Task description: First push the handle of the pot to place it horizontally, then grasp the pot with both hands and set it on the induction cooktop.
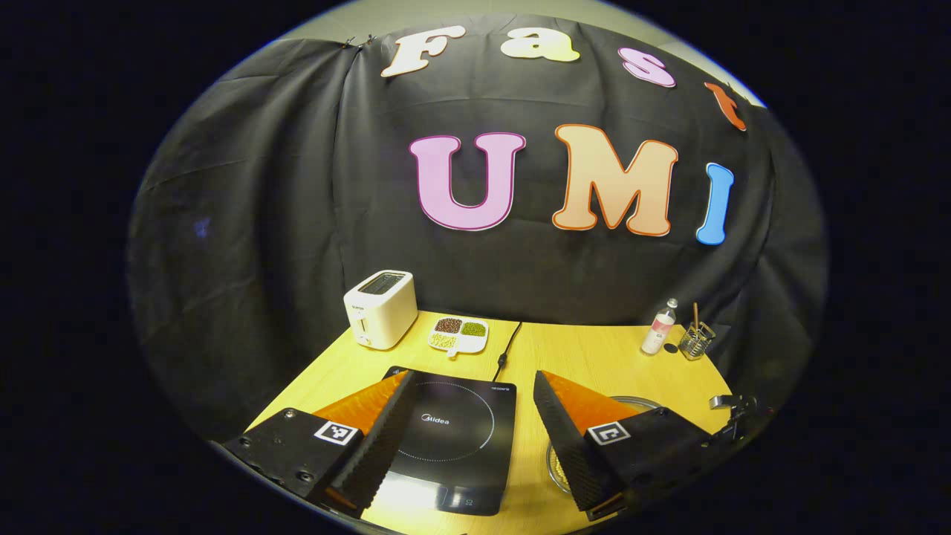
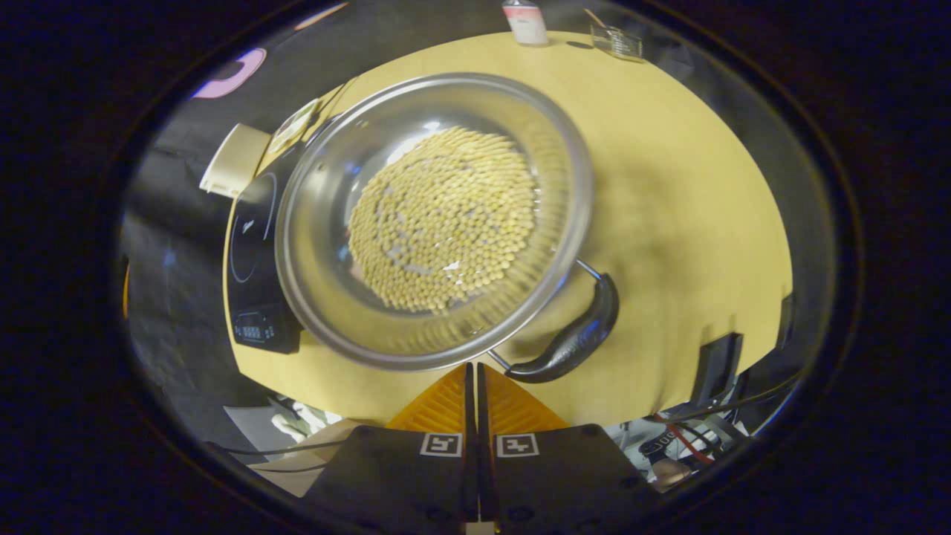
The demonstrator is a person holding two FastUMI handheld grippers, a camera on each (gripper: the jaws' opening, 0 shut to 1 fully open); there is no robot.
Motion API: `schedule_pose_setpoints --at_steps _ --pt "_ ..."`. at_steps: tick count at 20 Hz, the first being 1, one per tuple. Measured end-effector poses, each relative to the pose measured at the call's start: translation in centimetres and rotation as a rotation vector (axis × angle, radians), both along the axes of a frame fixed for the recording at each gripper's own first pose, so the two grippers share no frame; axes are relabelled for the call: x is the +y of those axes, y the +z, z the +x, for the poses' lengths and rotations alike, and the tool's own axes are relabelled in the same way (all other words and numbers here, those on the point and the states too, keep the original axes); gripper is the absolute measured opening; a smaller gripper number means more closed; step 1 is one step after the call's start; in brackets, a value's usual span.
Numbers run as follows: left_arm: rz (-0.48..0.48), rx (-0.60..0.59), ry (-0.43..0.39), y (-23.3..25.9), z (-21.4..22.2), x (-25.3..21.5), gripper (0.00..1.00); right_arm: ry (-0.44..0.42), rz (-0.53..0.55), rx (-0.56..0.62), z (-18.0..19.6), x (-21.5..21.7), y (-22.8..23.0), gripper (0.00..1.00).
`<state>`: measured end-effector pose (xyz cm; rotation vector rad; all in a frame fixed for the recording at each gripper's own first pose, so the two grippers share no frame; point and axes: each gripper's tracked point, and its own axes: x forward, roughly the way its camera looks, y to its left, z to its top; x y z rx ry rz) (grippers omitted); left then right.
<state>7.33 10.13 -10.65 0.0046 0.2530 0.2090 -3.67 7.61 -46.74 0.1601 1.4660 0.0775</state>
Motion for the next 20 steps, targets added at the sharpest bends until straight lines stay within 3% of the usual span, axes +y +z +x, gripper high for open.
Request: schedule_pose_setpoints --at_steps 7,20 --pt "0.002 0.025 0.034 -0.4 0.2 -0.7 0.96 -0.059 -0.046 -0.058 4.8 -5.4 0.2 0.03" --pt "0.009 0.045 0.147 -1.0 -0.8 -0.5 0.97 0.017 -0.064 -0.097 10.4 -7.4 0.3 0.03"
